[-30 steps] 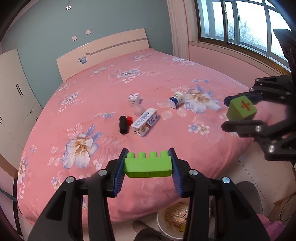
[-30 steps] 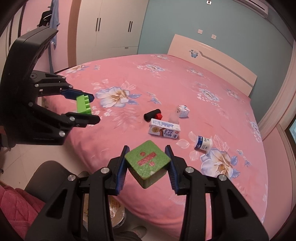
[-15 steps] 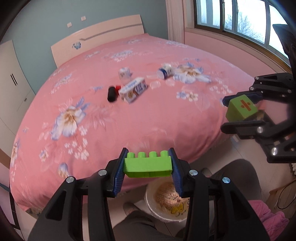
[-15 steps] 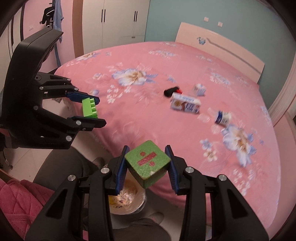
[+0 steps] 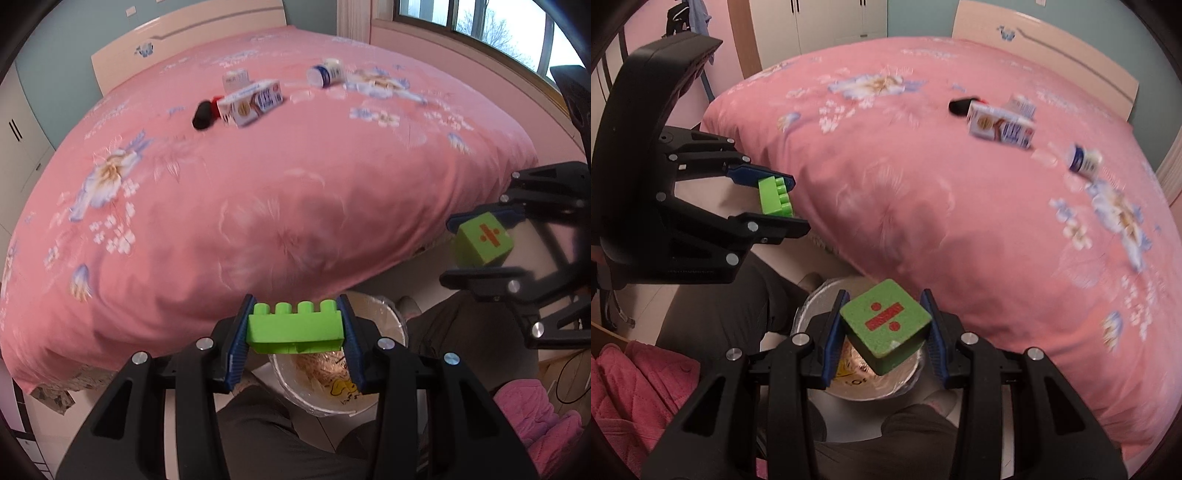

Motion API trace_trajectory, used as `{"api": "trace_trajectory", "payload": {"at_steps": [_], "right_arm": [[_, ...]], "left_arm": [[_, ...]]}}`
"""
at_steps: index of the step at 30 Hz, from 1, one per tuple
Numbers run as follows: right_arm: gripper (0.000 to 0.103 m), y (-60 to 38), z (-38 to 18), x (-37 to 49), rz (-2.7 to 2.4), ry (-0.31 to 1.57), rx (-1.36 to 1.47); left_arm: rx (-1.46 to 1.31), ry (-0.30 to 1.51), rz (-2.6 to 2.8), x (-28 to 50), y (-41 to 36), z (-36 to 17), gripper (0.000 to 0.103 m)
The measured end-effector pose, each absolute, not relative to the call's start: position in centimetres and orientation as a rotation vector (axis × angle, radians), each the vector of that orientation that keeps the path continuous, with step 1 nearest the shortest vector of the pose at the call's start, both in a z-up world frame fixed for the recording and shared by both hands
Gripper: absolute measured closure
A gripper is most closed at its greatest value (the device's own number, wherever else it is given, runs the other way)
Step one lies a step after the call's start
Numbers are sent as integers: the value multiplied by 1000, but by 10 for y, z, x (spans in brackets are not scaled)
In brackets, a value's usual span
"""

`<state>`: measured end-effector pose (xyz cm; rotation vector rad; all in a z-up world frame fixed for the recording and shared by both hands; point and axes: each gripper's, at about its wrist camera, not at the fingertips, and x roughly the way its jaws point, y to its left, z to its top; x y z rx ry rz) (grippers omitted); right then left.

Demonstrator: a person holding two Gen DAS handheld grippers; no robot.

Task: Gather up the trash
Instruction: 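Carry the brick with the left tool while the right tool carries the cube to the bin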

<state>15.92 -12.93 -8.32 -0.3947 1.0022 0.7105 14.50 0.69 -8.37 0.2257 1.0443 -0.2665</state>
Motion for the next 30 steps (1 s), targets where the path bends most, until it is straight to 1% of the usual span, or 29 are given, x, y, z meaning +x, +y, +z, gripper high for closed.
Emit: {"api": "trace_trajectory", "payload": {"at_steps": [18,30], "right_arm": [[63,-116,-205,165,713,1235,-388],[62,-100,-283,168,691,1403,-372]], "left_arm": [[195,1227,-268,152,5,-194,57],[236,1365,-284,153,-6,-270,57]]}}
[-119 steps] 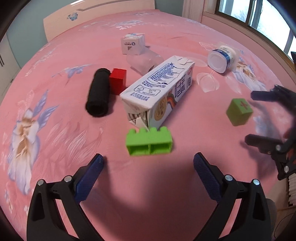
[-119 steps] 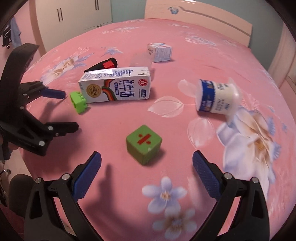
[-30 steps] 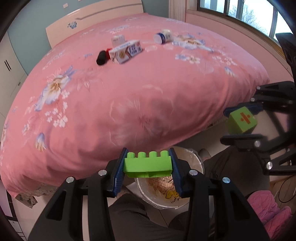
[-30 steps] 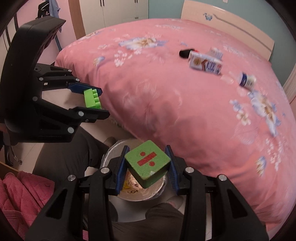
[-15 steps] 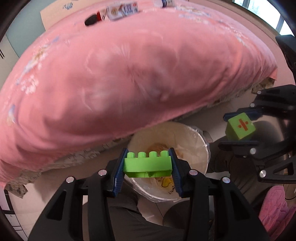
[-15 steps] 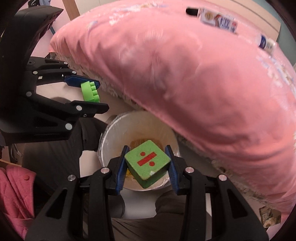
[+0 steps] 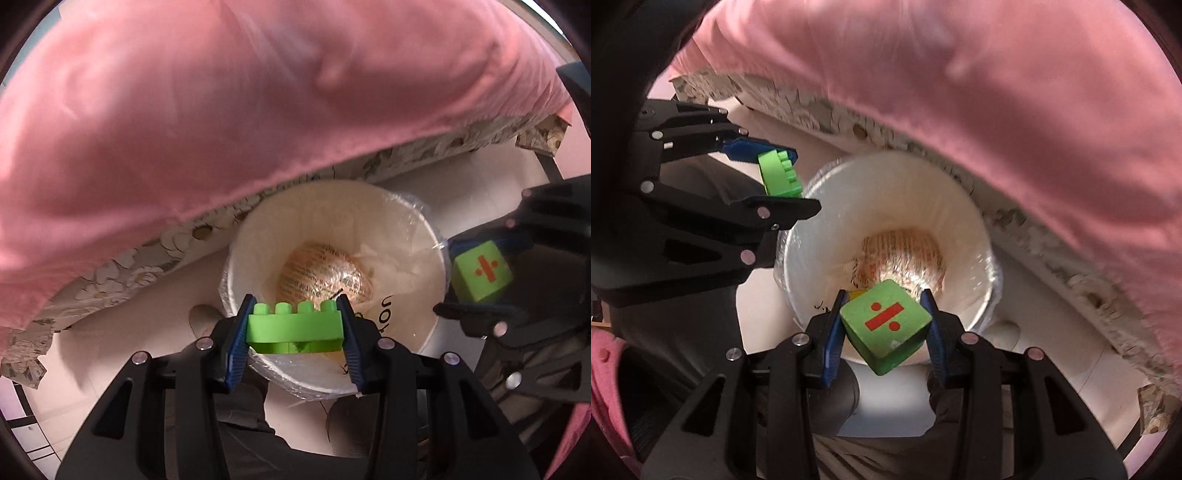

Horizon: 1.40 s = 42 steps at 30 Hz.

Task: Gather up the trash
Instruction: 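Carry the brick with the left tool while the right tool carries the cube to the bin, then open the left tool over the bin while the right tool releases the cube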

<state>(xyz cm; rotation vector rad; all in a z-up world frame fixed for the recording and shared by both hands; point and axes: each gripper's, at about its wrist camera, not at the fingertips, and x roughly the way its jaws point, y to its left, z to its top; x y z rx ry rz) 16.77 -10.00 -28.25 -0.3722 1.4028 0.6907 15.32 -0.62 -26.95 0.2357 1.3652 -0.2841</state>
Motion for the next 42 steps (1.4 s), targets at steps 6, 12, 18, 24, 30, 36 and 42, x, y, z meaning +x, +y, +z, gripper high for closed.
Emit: {"api": "trace_trajectory", "payload": {"at_steps": [6,12,18,24,30,36,42], "right_arm": [[62,-93,-319,167,665,1502,-381],[62,-87,-356,174,630,1580,-365],[62,-82,-380,183,599,1615,-331],[62,-84,-407,188,589,1653,-287],[62,-87,-419,196,587,1668,-264],[59,-86,-433,202,565,1688,-257],[46,-90,-433,207,551,1678,-226]], "left_arm": [[203,1440,-275,163,-8,-305,57],[140,1522,-256,171,-7,-342,57],[73,1570,-236,182,-3,-371,57],[29,1627,-218,190,2,-392,57],[-5,1651,-221,195,0,-407,56],[-18,1683,-195,199,1,-416,48],[-33,1689,-190,199,2,-417,40]]}}
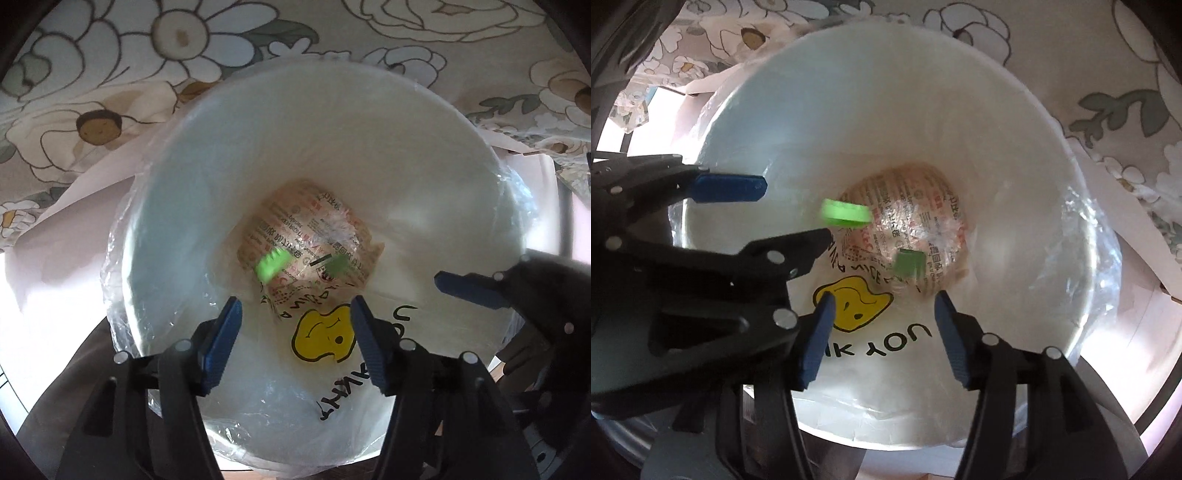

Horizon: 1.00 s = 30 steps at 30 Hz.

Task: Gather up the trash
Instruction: 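Open the left tool over the bin while the right tool releases the cube, then move both tools back over the bed toward the black cylinder and yogurt cup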

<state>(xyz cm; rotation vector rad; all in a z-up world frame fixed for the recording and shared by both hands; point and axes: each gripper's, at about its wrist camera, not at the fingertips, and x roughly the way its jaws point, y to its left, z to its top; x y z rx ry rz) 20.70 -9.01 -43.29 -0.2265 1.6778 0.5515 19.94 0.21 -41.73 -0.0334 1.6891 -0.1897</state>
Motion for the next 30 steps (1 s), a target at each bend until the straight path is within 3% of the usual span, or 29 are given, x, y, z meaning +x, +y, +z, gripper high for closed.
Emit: {"api": "trace_trajectory", "payload": {"at_steps": [15,30], "right_arm": [[46,-94,-416,198,554,1634,-258],[46,-110,-327,170,589,1485,-415]], "left_arm": [[-23,1672,-211,195,1,-404,40],[112,1505,-244,170,14,-303,40]]}}
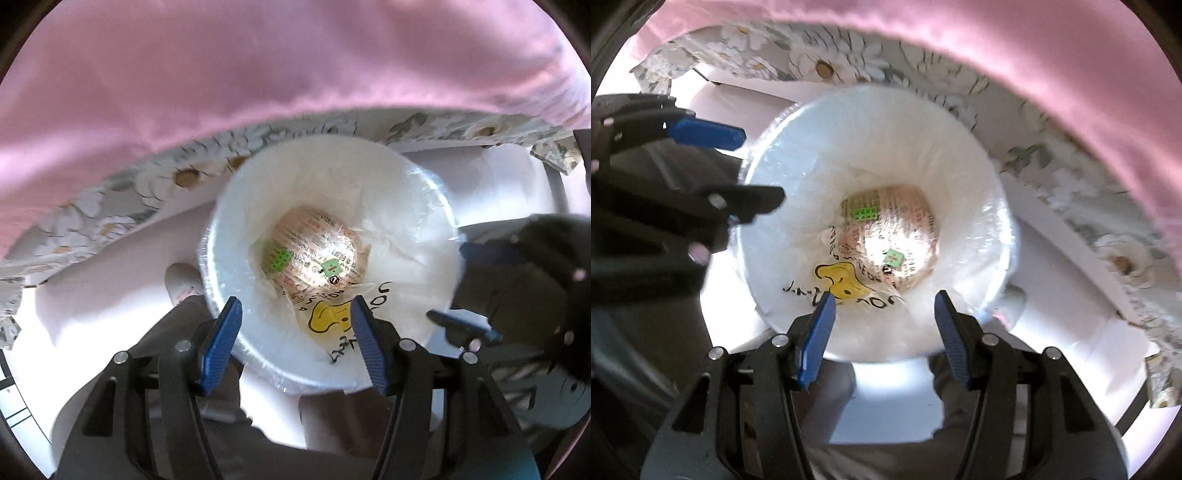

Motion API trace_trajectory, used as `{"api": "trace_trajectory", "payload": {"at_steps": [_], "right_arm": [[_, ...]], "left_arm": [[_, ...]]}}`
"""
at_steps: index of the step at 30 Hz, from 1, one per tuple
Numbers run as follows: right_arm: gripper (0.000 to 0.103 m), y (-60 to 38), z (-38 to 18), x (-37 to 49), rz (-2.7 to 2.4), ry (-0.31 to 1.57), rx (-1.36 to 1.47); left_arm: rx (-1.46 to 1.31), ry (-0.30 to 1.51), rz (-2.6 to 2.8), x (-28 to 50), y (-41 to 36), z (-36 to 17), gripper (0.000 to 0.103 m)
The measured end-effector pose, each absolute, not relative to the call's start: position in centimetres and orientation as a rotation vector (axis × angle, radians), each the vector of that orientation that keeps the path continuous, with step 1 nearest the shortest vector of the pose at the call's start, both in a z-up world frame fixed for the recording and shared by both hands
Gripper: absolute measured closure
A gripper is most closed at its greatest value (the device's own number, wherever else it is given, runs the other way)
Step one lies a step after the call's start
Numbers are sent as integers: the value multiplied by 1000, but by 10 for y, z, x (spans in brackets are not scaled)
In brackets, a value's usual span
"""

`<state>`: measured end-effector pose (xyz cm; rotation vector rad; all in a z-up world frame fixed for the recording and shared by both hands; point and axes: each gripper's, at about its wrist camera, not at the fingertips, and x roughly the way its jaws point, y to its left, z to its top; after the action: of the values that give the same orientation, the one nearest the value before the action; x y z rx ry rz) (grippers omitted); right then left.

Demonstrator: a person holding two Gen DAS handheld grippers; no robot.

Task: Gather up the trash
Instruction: 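Move both tools back over the bed toward the black cylinder and yogurt cup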

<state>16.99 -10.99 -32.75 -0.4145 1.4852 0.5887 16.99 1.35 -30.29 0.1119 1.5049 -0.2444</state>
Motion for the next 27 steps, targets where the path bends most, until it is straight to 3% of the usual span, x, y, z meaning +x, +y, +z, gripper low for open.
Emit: {"api": "trace_trajectory", "payload": {"at_steps": [9,14,17,23,27], "right_arm": [[47,-128,-222,173,591,1331,-488],[47,-146,-157,189,554,1217,-522],[37,-162,-116,204,526,1166,-498],[35,-193,-52,246,437,1088,-444],[28,-202,-17,276,366,1049,-423]], "left_arm": [[159,1321,-244,177,26,-195,39],[186,1205,-210,192,35,-129,32],[201,1142,-188,207,41,-90,28],[223,1060,-153,237,45,-39,25],[233,1026,-128,263,49,-15,20]]}}
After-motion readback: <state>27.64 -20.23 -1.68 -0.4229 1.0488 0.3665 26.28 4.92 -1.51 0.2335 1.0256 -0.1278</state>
